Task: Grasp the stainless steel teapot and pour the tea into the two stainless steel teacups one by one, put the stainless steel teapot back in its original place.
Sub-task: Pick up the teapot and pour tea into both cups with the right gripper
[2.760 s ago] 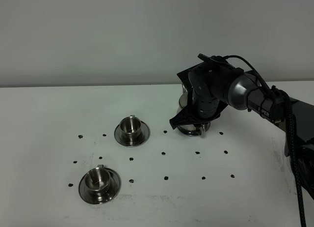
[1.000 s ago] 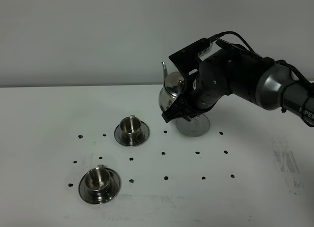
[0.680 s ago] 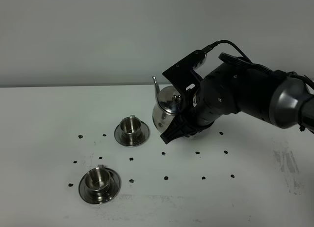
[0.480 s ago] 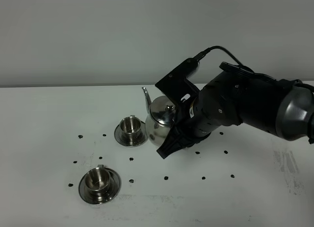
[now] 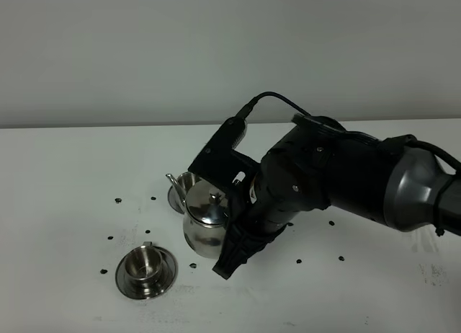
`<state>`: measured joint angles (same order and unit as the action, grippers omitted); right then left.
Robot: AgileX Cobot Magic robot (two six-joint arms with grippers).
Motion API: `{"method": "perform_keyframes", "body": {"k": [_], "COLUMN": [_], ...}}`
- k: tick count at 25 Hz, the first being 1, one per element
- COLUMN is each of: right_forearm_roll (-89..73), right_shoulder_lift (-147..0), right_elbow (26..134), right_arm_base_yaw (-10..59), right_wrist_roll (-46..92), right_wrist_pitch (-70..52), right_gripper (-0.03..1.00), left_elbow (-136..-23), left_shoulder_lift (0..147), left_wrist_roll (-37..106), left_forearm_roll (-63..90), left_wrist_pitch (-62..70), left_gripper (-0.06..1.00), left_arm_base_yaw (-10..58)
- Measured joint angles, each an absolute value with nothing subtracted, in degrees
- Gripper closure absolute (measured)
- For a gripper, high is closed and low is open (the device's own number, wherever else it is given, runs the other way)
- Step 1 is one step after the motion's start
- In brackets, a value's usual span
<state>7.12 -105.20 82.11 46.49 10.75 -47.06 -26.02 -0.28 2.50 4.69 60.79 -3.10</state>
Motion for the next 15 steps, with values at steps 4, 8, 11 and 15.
{"method": "perform_keyframes", "body": {"k": [4, 8, 11, 15], "right_forearm_roll": [11.3, 15.0, 18.3, 20.1], "right_shoulder_lift": [-106.4, -108.6, -109.2, -109.3], "right_elbow": [82.1, 82.1, 82.1, 82.1], "right_arm_base_yaw": [47.7, 47.8, 47.8, 48.4], "right_wrist_roll": [11.7, 12.2, 13.0, 18.6], "right_wrist_pitch": [-47.0, -46.8, -46.7, -46.7], "right_gripper": [0.78, 0.78, 0.78, 0.78], "left_elbow": [-26.0, -26.0, -26.0, -26.0], "left_shoulder_lift": [-0.3, -0.3, -0.3, -0.3], "left_wrist_roll": [2.5, 2.5, 2.5, 2.5], "left_forearm_roll": [4.7, 4.7, 4.7, 4.7], "left_wrist_pitch": [60.8, 60.8, 60.8, 60.8], "left_gripper": [0.70, 0.70, 0.70, 0.70], "left_arm_base_yaw": [-3.1, -3.1, -3.1, -3.1]}}
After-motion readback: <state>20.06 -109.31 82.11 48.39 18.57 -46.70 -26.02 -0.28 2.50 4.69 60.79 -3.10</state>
